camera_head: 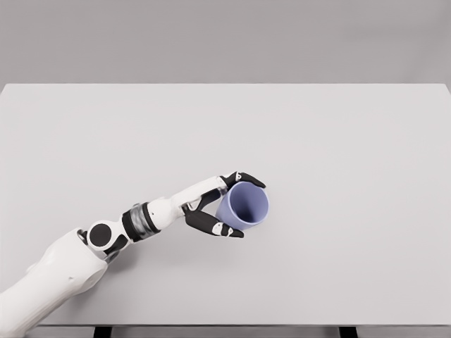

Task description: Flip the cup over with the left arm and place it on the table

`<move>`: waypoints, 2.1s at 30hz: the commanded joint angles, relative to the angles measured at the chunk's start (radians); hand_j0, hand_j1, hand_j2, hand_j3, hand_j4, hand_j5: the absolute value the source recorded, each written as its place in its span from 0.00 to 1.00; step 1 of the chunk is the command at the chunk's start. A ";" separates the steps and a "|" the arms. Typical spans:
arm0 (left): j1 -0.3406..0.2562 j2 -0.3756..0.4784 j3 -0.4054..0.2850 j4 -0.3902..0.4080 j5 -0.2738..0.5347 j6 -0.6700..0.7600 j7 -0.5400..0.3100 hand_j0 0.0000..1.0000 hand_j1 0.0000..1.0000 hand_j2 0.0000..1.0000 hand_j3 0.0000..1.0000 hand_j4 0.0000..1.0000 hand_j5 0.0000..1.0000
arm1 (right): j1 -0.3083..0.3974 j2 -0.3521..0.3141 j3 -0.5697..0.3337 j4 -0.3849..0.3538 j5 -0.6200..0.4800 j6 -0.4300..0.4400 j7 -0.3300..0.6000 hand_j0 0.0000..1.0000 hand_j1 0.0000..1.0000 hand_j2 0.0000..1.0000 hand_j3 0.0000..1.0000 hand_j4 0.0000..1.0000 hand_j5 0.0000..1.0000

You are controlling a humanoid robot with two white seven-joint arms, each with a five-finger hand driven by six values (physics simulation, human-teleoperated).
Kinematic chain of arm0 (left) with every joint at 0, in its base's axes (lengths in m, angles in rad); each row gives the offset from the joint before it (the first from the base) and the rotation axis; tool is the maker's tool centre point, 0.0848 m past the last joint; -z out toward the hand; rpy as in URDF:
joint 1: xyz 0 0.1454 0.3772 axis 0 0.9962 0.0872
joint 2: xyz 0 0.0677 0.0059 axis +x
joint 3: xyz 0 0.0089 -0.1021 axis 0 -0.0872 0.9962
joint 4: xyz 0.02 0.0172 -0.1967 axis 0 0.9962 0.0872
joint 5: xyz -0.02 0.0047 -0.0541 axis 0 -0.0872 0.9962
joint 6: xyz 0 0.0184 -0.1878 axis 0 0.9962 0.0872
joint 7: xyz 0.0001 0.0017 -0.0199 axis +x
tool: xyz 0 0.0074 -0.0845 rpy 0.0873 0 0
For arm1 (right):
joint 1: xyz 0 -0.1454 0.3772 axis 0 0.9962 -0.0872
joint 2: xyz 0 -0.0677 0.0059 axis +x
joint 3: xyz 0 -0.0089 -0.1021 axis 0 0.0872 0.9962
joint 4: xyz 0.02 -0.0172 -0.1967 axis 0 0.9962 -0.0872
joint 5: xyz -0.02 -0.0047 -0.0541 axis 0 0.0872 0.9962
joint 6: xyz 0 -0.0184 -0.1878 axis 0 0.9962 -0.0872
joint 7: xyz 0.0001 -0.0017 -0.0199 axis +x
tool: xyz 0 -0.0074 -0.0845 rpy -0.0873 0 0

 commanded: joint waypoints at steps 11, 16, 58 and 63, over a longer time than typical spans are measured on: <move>0.002 -0.001 -0.002 0.000 0.001 -0.002 0.000 0.81 0.81 0.81 0.81 0.81 0.81 | 0.000 0.000 0.000 0.000 0.000 0.000 0.000 1.00 1.00 1.00 1.00 1.00 1.00; 0.002 -0.001 -0.002 0.000 0.001 -0.002 0.000 0.90 0.90 0.90 0.90 0.90 0.90 | 0.000 0.000 0.000 0.000 0.000 0.000 0.000 1.00 1.00 1.00 1.00 1.00 1.00; -0.009 0.024 0.002 0.001 0.001 -0.002 0.006 1.00 1.00 1.00 1.00 1.00 1.00 | 0.000 0.000 0.000 0.000 0.000 0.000 0.000 1.00 1.00 1.00 1.00 1.00 1.00; -0.011 0.024 0.002 0.003 -0.001 -0.002 0.006 1.00 1.00 1.00 1.00 1.00 1.00 | 0.000 0.000 0.000 0.000 0.000 0.000 0.000 1.00 1.00 1.00 1.00 1.00 1.00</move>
